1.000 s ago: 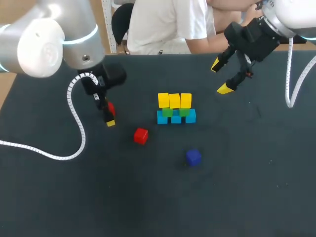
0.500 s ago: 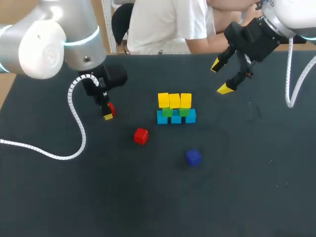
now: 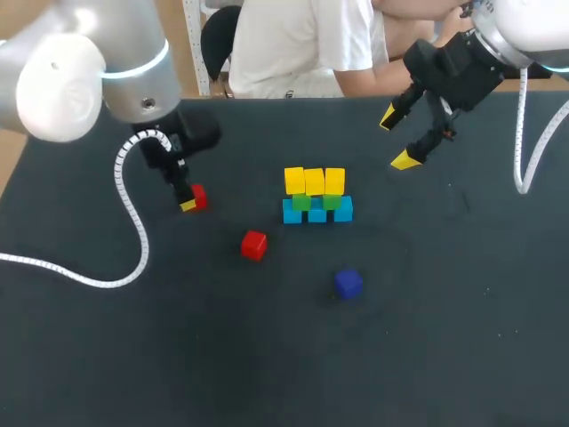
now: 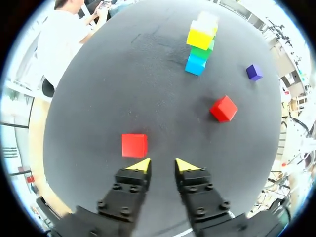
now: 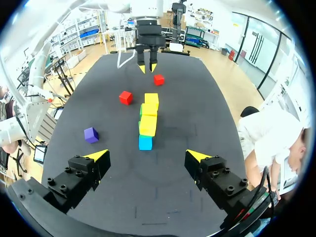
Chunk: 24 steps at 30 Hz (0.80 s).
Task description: Place the blue cubes, place green cubes on the blue cubes, place the yellow cubes on the green cubes, then place the red cubes on the yellow cubes, and place purple cube on the red cubes.
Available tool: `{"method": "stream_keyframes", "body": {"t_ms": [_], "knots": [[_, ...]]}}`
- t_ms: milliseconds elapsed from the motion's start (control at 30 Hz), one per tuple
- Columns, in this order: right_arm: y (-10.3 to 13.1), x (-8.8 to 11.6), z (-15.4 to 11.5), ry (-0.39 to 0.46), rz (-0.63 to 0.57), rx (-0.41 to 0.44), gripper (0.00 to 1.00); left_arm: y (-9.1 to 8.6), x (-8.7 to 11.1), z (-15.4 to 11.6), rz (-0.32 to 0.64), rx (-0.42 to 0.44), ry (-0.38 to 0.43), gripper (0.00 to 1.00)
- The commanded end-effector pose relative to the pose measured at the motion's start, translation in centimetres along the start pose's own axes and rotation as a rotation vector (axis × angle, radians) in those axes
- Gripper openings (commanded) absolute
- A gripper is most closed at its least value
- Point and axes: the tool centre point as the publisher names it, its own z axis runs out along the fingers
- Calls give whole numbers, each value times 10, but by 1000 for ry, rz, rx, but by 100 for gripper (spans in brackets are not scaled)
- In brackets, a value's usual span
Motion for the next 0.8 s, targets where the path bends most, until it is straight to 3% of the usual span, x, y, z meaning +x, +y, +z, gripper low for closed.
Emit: {"method": "stream_keyframes", "body": {"t_ms": [33,133,233,300,433,800], "knots": [[0,0,0,-1,-1,-1,100,-3,10,-7,-18,-21,-7,100],[0,0,0,-1,-1,-1,100,-2,16,-6,-7,-38,-80,100],[0,0,0,-1,-1,-1,100,1,27,4,6,-23,-299,100],[0,0,0,-1,-1,-1,100,2,34,9,-18,-30,-360,100],[0,0,0,-1,-1,-1,100,1,34,11,-15,-32,-338,100],[0,0,0,-1,-1,-1,100,20,25,10,21,17,-431,100]]}}
